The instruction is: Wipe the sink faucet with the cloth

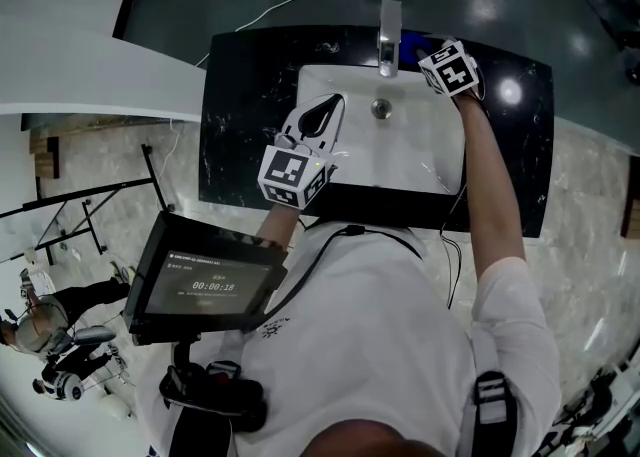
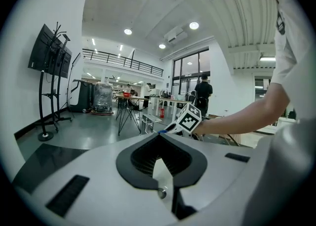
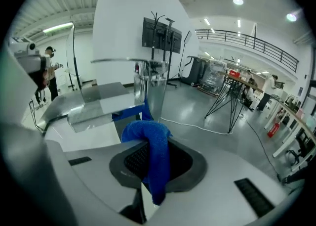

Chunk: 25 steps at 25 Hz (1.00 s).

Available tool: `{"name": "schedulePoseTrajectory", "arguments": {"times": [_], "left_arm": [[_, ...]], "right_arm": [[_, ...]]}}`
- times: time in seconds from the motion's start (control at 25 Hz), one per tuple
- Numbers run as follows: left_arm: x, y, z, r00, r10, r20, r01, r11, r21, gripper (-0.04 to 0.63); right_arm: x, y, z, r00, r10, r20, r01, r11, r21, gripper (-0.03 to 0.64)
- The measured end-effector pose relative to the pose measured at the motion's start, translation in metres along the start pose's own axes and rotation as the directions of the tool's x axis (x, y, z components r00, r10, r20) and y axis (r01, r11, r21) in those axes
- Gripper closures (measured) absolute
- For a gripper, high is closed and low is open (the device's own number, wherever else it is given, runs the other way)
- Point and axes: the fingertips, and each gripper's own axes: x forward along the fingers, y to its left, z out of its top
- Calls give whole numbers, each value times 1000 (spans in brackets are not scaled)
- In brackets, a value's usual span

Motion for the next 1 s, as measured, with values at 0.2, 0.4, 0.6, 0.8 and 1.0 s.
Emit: {"name": "schedulePoseTrajectory", "arguments": {"times": [0.2, 0.4, 0.6, 0.8, 1.0], "left_arm": [[2, -4, 2, 1000, -12, 2, 12, 1000, -2, 594], [5, -9, 5, 1000, -31, 3, 31, 1000, 2, 594], [7, -10, 8, 999, -34, 7, 34, 999, 2, 594], [4, -7, 8, 1000, -21, 17, 21, 1000, -8, 594], [4, -3, 6, 1000, -8, 16, 9, 1000, -12, 594]], "right_arm": [[-40, -9, 40, 983, 26, 184, -33, 999, 34, 563], [-93, -28, 89, 919, 19, 394, -66, 992, 107, 561], [-103, -55, 83, 912, -69, 405, 6, 988, 155, 562], [-52, -42, 23, 976, -84, 203, 65, 993, 95, 562], [-13, -11, -5, 995, -75, 58, 75, 997, 4, 561]]}}
